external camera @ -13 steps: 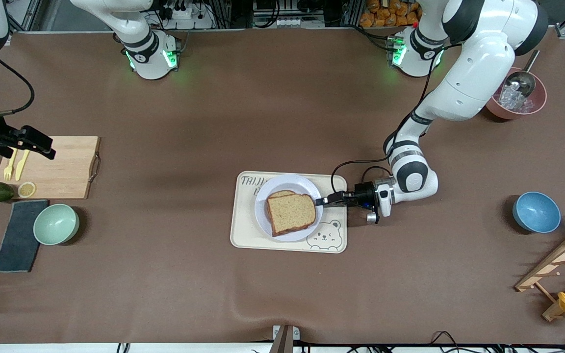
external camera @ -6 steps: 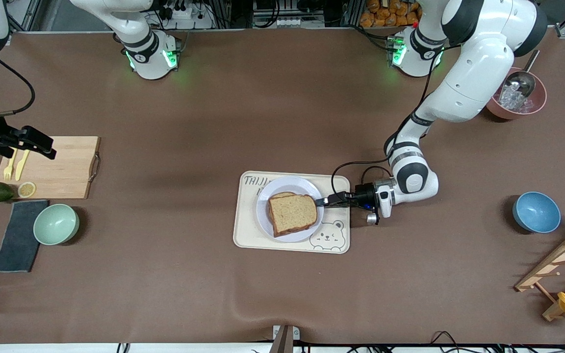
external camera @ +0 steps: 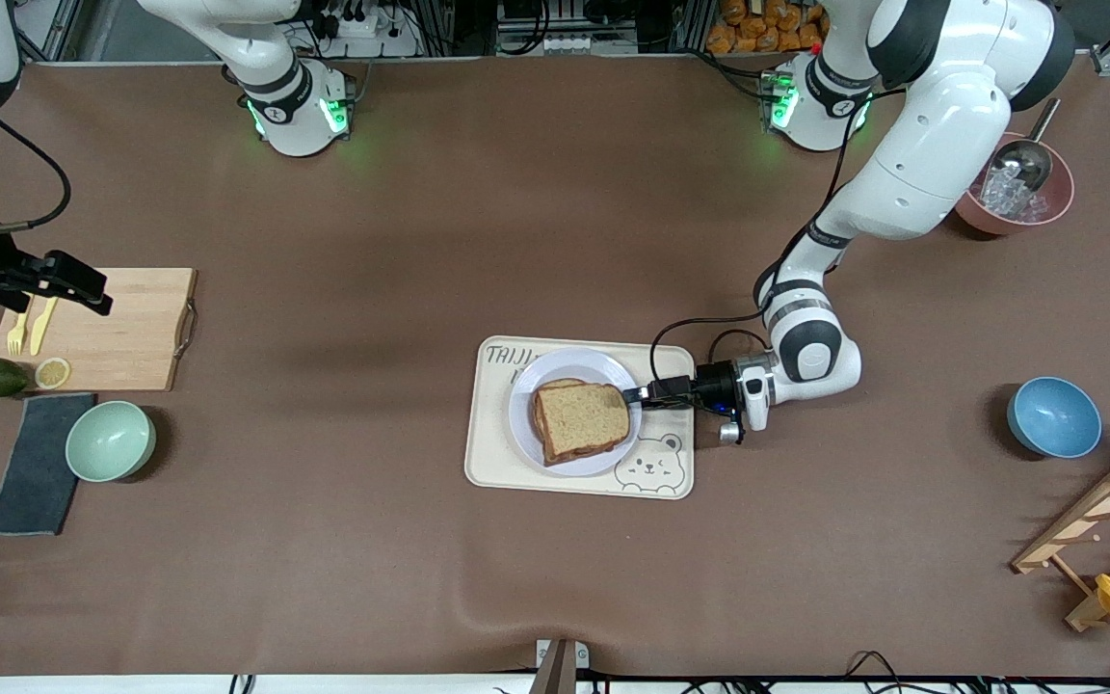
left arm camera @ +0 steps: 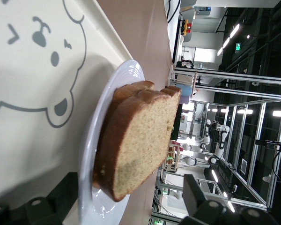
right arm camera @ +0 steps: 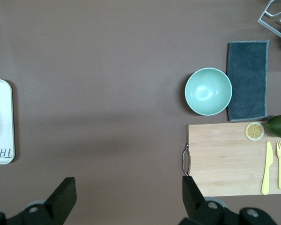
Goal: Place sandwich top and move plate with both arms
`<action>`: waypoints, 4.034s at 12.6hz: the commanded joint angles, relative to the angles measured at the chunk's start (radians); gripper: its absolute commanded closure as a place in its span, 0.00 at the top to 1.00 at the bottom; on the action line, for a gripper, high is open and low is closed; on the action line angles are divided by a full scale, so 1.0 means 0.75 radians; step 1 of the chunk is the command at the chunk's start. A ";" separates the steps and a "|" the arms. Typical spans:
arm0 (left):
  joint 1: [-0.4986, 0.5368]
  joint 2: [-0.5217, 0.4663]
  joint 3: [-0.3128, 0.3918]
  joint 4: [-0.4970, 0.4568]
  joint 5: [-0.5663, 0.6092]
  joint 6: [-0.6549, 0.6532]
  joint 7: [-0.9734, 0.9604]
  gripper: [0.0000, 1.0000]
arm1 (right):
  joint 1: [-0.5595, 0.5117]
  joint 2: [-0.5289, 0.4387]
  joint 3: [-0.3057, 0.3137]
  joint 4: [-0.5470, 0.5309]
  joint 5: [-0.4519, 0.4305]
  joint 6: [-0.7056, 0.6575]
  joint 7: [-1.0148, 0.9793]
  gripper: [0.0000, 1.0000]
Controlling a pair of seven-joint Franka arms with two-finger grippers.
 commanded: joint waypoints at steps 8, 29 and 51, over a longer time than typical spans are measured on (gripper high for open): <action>-0.034 -0.111 0.009 -0.021 0.161 0.048 -0.288 1.00 | -0.023 0.022 0.021 0.032 -0.018 -0.012 0.010 1.00; 0.062 -0.661 0.024 0.000 1.454 0.035 -1.225 1.00 | -0.023 0.024 0.021 0.034 -0.010 -0.008 0.010 1.00; 0.156 -1.027 0.024 0.435 2.485 -0.699 -1.523 1.00 | -0.023 0.022 0.021 0.034 -0.010 -0.018 0.002 1.00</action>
